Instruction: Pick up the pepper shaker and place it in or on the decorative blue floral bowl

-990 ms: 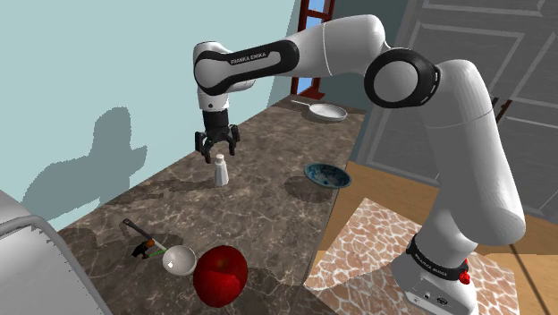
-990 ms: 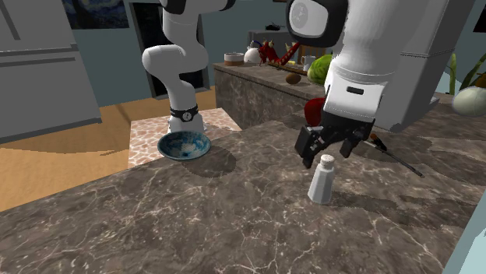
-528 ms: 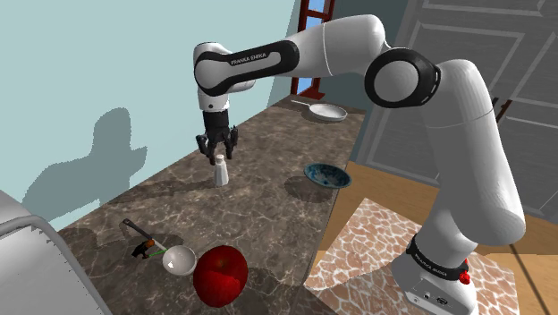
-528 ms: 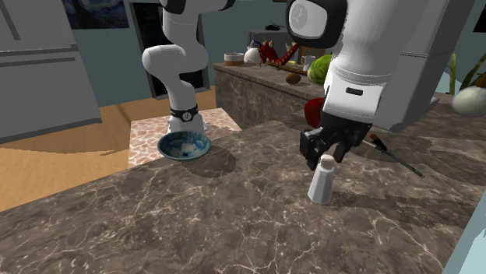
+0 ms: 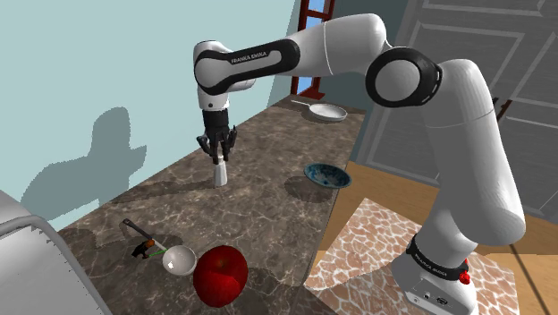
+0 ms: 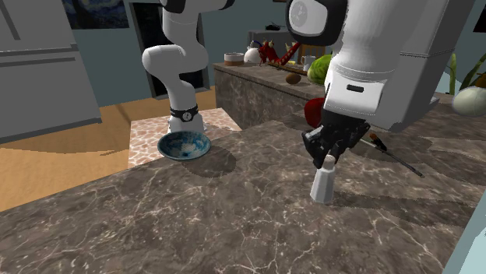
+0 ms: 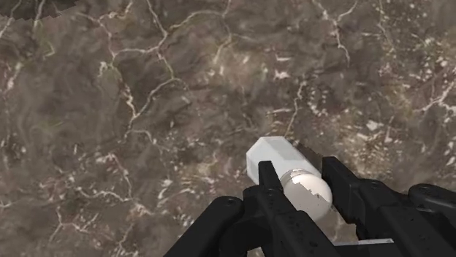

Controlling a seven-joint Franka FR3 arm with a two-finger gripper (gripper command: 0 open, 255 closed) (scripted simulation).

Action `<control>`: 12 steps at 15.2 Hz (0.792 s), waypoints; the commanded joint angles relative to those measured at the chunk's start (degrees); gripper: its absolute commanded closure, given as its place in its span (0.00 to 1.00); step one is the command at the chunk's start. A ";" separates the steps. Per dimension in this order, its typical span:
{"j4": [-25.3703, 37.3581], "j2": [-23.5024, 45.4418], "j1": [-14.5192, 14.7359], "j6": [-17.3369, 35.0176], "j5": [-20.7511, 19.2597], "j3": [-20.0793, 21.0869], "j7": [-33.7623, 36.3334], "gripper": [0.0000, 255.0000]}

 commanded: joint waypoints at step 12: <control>6.81 -0.74 0.03 -7.90 -0.06 0.05 0.74 1.00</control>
